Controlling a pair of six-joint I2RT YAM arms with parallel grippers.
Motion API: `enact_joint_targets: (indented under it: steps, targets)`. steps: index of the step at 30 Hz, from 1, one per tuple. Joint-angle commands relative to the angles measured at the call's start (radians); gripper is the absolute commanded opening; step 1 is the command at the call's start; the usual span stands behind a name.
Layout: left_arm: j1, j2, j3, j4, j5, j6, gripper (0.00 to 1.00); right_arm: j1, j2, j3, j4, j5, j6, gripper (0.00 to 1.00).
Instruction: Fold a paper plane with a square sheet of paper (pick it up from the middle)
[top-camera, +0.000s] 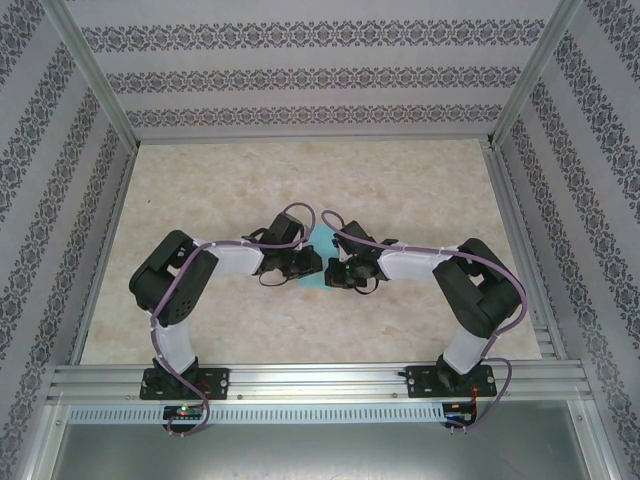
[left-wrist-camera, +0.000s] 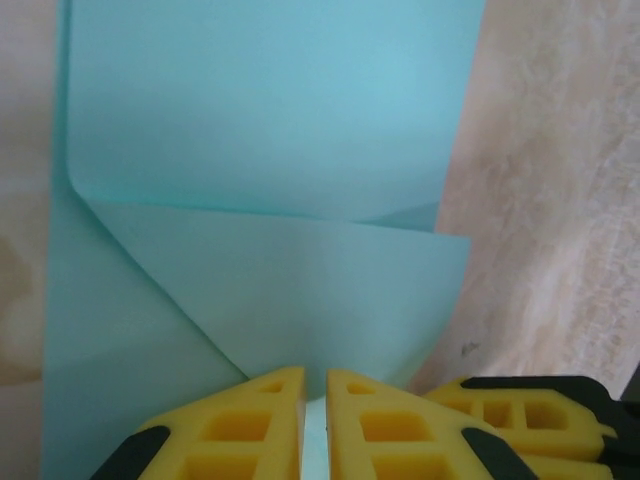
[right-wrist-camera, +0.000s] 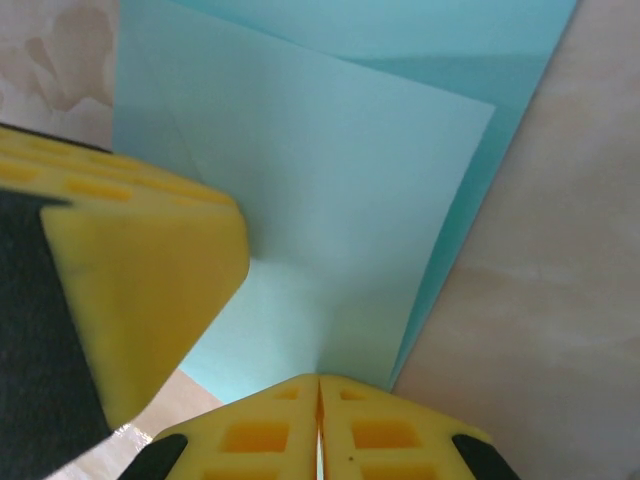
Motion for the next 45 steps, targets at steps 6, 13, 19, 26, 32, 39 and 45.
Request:
enact_joint_targets:
  steps: [6, 13, 19, 26, 32, 39, 45]
  targets:
    - [-0.044, -0.037, -0.026, 0.027, 0.035, -0.013, 0.15, -0.008, 0.027, -0.025, -0.048, 0.038, 0.003, 0.1]
    - [-0.044, 0.016, 0.005, -0.01, -0.034, -0.017, 0.14, -0.008, 0.037, -0.023, -0.073, 0.044, -0.011, 0.09]
    - [-0.037, 0.035, 0.022, -0.074, -0.137, -0.029, 0.13, -0.008, 0.055, -0.029, -0.132, 0.075, -0.039, 0.09]
    - [0.008, 0.011, 0.029, -0.106, -0.166, -0.011, 0.13, -0.01, 0.068, -0.04, -0.206, 0.13, -0.069, 0.1]
    - [0.04, 0.047, 0.095, -0.146, -0.169, 0.031, 0.13, -0.01, 0.078, -0.049, -0.214, 0.138, -0.072, 0.1]
    - [0.086, 0.076, 0.137, -0.157, -0.162, 0.06, 0.13, -0.011, 0.074, -0.051, -0.209, 0.141, -0.074, 0.1]
    - [0.114, 0.077, 0.161, -0.182, -0.15, 0.105, 0.13, -0.012, 0.069, -0.052, -0.201, 0.136, -0.07, 0.1]
